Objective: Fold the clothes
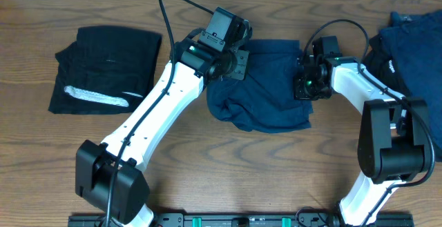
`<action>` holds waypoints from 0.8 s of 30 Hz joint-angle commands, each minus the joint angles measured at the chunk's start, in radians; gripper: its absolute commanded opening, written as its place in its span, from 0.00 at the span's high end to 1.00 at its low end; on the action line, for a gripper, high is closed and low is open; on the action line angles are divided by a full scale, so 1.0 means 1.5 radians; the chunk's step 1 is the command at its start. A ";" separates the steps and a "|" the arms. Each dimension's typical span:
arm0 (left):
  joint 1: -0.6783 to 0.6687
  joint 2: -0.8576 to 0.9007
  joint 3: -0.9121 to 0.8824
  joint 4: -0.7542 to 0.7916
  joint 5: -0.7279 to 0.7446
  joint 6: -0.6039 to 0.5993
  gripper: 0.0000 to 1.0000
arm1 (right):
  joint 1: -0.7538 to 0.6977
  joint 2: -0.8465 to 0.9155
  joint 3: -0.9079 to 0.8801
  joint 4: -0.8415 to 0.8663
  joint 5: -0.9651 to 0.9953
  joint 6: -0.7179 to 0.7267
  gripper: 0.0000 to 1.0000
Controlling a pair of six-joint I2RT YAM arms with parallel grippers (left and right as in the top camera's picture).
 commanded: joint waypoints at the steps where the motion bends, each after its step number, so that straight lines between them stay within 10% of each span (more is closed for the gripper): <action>1: 0.000 -0.002 0.020 0.002 0.013 -0.007 0.94 | -0.003 0.009 -0.029 0.000 -0.001 -0.006 0.93; 24: -0.095 0.040 0.032 0.077 0.013 -0.017 0.93 | -0.001 0.009 -0.068 0.050 -0.014 0.000 0.92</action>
